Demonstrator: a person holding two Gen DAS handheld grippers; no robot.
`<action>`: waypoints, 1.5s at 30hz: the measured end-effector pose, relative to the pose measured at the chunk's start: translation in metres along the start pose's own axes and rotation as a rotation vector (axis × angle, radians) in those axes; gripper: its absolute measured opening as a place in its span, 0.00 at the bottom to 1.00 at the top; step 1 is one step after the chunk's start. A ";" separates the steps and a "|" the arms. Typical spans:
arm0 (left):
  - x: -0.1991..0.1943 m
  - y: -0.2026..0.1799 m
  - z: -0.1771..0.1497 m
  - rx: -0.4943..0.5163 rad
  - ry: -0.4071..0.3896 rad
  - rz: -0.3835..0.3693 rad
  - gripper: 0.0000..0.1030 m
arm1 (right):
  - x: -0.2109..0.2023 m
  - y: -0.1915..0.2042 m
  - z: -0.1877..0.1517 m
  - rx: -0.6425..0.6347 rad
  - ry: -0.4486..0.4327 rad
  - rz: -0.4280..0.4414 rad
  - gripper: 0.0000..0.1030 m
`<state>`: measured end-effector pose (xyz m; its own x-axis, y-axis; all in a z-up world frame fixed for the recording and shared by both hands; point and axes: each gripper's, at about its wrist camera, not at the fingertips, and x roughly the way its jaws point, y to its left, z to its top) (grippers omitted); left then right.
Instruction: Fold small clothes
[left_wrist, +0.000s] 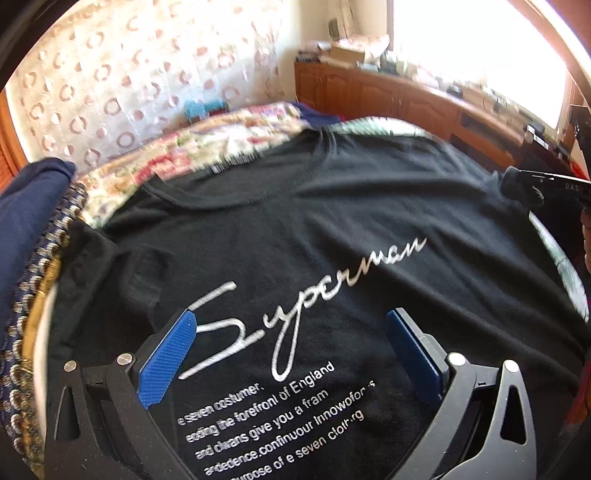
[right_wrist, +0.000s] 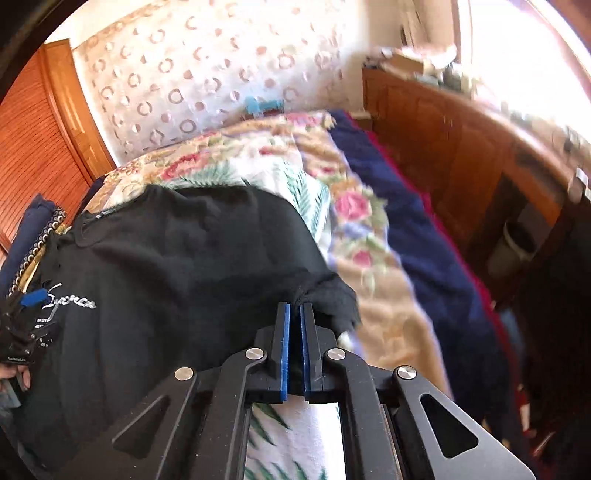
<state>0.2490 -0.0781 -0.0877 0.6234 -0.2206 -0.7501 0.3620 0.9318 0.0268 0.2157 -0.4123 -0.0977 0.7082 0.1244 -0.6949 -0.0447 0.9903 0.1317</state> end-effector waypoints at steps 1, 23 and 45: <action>-0.005 0.002 0.001 -0.012 -0.017 -0.002 1.00 | -0.007 0.007 0.004 -0.017 -0.023 0.002 0.05; -0.054 0.006 0.008 -0.047 -0.130 -0.082 1.00 | -0.039 0.092 0.006 -0.205 0.014 0.162 0.39; -0.043 0.017 0.003 -0.085 -0.107 -0.078 1.00 | -0.026 0.079 0.014 -0.158 0.057 0.124 0.02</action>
<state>0.2302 -0.0538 -0.0526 0.6678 -0.3187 -0.6726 0.3555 0.9305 -0.0880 0.2030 -0.3386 -0.0594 0.6495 0.2453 -0.7197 -0.2423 0.9640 0.1099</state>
